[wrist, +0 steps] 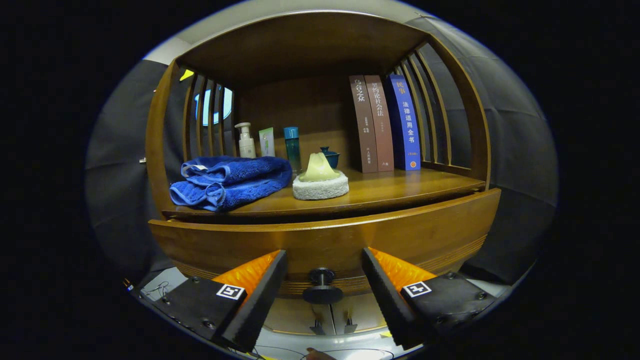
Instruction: Pull open the drawer, take out the items inside it, and place them on the countertop above the cabinet.
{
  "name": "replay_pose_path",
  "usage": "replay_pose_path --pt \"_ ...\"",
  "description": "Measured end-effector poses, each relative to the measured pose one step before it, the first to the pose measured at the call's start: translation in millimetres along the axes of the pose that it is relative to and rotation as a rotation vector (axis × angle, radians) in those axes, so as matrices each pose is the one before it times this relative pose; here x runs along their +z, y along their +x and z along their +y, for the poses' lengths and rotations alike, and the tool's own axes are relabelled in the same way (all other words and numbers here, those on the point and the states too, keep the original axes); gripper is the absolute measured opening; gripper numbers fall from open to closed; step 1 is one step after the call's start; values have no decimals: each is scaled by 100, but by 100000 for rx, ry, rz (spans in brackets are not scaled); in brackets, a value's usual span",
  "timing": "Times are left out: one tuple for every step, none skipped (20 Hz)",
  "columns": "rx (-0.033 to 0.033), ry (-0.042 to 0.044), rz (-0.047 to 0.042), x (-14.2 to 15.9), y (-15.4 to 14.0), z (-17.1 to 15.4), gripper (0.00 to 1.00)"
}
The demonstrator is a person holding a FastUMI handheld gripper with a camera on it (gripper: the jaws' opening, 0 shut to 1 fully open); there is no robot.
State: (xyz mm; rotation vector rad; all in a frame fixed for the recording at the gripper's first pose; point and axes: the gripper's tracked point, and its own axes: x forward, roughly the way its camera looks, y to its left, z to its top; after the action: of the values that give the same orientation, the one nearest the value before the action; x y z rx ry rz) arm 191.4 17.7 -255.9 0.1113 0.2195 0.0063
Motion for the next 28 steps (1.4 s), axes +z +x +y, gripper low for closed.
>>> replay_pose_path --pt "31 -109 -24 216 365 46 99" --pt "56 137 -55 61 374 43 99" --pt "20 5 84 30 296 -13 99" --pt "-10 -128 142 56 174 16 99" --pt "-54 -74 0 -8 122 -20 99" --pt "-363 -421 201 29 118 19 99" --pt "-229 -208 27 -82 47 -15 99" --pt "-66 166 -338 0 -33 48 99" --pt "17 560 -142 20 70 30 99" --pt "-85 32 -171 24 -23 36 99" --pt "-24 -305 95 -47 38 0 99" --pt "-39 -52 95 -47 -67 -11 99" --pt "106 292 215 -6 12 24 99" --pt "99 171 344 -18 -14 9 99" --pt "306 -47 233 70 -43 48 99" --pt "629 -186 443 -44 -54 102 99" --pt "636 -382 144 77 -226 209 99" --pt "29 -773 -395 175 -223 -41 99" --pt "134 -429 -831 299 -512 83 99" --pt "34 -191 -1000 391 -499 10 99" --pt "51 22 -724 410 -447 30 99" --pt "48 -57 -422 272 -680 -22 99" --pt "246 -305 -671 542 -681 92 99" --pt "181 -587 -1010 854 -697 90 99" --pt "304 -515 -1257 938 -718 70 99" --pt "229 -448 -1060 1022 -735 123 99" --pt "219 -227 -933 1074 -729 57 99" --pt "113 -417 -774 1238 -803 102 99"
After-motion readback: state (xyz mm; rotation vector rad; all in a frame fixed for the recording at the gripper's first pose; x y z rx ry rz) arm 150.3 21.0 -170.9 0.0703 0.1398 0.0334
